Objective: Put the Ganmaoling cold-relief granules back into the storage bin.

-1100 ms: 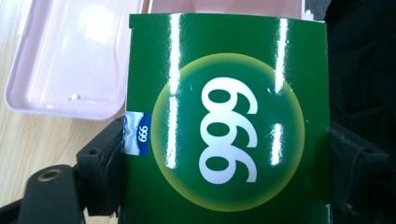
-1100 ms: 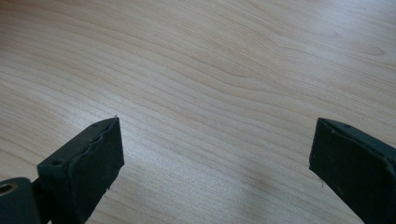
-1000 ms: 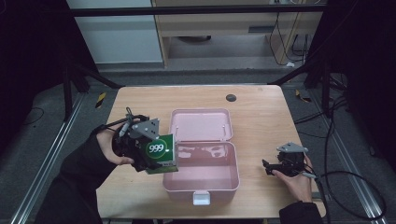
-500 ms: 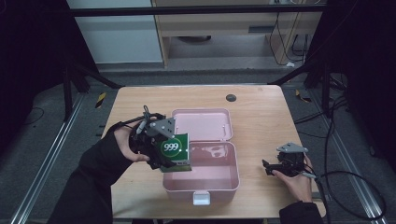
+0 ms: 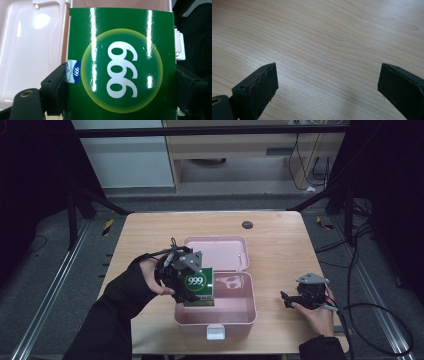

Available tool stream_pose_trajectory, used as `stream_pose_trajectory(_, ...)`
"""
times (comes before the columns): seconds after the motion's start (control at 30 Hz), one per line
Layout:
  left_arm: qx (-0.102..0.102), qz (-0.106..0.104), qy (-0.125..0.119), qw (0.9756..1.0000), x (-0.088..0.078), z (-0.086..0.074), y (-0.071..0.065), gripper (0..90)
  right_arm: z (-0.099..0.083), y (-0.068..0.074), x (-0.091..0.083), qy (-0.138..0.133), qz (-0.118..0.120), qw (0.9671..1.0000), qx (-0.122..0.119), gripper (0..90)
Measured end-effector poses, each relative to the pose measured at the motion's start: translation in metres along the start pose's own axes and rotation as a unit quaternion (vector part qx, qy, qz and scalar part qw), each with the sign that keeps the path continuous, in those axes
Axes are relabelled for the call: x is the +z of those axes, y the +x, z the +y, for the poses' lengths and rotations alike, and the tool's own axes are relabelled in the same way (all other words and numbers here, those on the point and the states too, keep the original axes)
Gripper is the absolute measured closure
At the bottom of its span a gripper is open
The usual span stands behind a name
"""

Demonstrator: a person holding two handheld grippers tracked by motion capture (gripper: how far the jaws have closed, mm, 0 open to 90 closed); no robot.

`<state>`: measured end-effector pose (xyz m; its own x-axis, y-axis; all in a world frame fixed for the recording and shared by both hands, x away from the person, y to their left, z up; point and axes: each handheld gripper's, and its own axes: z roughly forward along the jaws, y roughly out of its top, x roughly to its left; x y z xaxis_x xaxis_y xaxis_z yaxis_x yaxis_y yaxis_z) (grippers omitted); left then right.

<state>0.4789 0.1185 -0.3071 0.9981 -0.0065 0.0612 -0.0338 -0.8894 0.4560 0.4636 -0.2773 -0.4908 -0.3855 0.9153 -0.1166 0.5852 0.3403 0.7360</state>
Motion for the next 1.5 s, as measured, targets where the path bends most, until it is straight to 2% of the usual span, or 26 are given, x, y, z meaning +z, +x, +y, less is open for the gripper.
stream_pose_trajectory(0.1, 0.004, 0.001, 0.008, 1.0000, 0.007, -0.001, 0.001, 15.2, 0.000, 0.000, 0.000, 0.002, 0.001, 1.0000, 0.003, 3.3)
stream_pose_trajectory(0.93, -0.015, -0.011, 0.045, 0.9988, 0.048, -0.026, -0.001, 15.2, -0.001, 0.001, 0.002, 0.006, -0.002, 1.0000, -0.003, 3.4)
stream_pose_trajectory(1.2, -0.020, -0.021, 0.047, 0.9985, 0.058, -0.033, 0.000, 15.1, -0.002, 0.001, 0.002, 0.009, -0.002, 0.9999, -0.005, 3.3)
stream_pose_trajectory(1.5, -0.017, -0.013, 0.050, 0.9985, 0.067, -0.035, 0.001, 13.7, -0.001, 0.001, 0.002, 0.010, 0.000, 0.9999, -0.003, 2.2)
